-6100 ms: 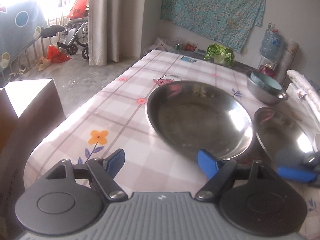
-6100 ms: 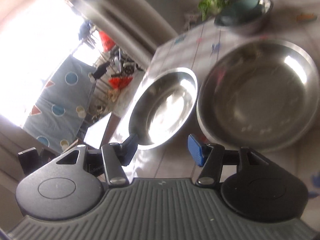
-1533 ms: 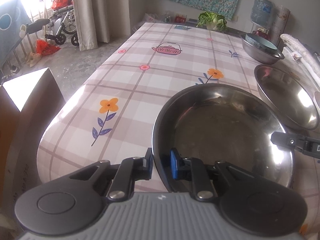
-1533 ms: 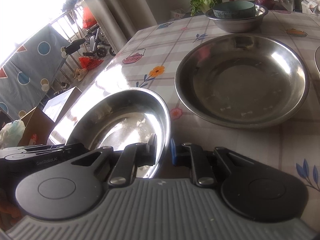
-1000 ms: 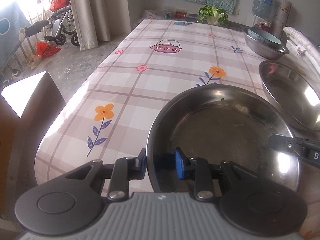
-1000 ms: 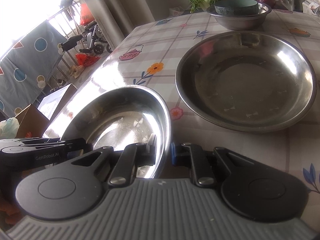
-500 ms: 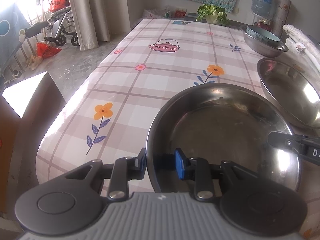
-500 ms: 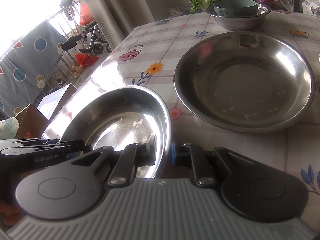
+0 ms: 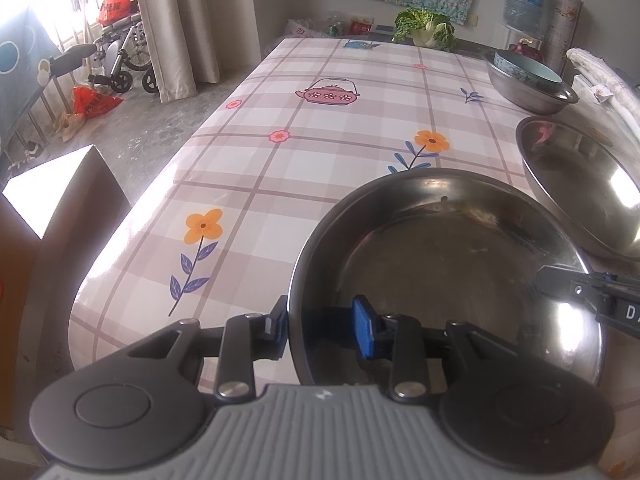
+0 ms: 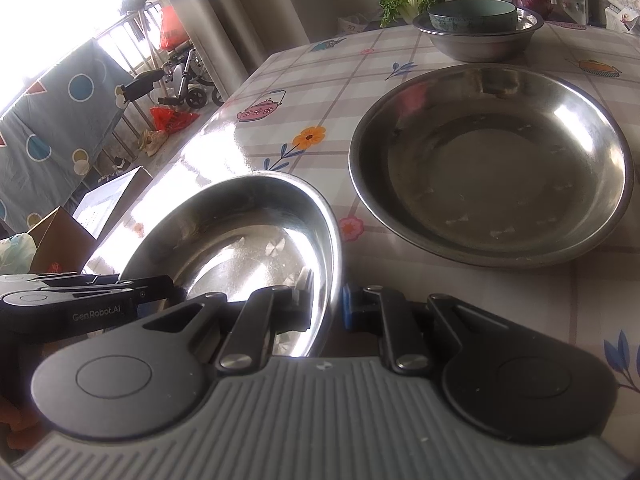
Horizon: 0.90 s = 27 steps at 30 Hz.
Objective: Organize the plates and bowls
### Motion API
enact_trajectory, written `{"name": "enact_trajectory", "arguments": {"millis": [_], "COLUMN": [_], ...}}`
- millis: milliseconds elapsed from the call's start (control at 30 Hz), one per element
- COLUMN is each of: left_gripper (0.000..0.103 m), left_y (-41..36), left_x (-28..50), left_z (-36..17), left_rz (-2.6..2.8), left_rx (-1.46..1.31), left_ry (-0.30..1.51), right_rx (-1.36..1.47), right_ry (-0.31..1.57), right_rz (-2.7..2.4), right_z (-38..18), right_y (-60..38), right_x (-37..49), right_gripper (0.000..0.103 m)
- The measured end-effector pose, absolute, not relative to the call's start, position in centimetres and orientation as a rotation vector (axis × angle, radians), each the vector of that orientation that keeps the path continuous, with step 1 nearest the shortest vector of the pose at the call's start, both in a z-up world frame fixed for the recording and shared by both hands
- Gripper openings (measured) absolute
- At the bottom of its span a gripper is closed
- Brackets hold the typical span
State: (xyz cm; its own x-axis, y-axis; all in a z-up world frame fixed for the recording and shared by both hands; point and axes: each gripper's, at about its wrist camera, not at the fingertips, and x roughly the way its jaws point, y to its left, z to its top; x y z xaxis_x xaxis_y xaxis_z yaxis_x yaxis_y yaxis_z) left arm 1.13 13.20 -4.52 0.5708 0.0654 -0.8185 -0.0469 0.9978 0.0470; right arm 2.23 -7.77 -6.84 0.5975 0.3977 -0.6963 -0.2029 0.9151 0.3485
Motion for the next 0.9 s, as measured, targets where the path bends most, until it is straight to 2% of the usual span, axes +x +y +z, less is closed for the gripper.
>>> {"name": "enact_trajectory", "arguments": {"millis": [900], "left_gripper": [0.036], "left_y": [12.84], "left_x": [0.85], "left_z": [-4.33], "left_rz": [0.06], "left_rx": [0.03], "left_ry": [0.957], "right_rx": [0.213], "right_ry": [0.85], "right_rz": [0.347], "right_z": [-6.64], "right_y": [-7.46], "right_x": [1.61], "right_gripper": [0.014]}}
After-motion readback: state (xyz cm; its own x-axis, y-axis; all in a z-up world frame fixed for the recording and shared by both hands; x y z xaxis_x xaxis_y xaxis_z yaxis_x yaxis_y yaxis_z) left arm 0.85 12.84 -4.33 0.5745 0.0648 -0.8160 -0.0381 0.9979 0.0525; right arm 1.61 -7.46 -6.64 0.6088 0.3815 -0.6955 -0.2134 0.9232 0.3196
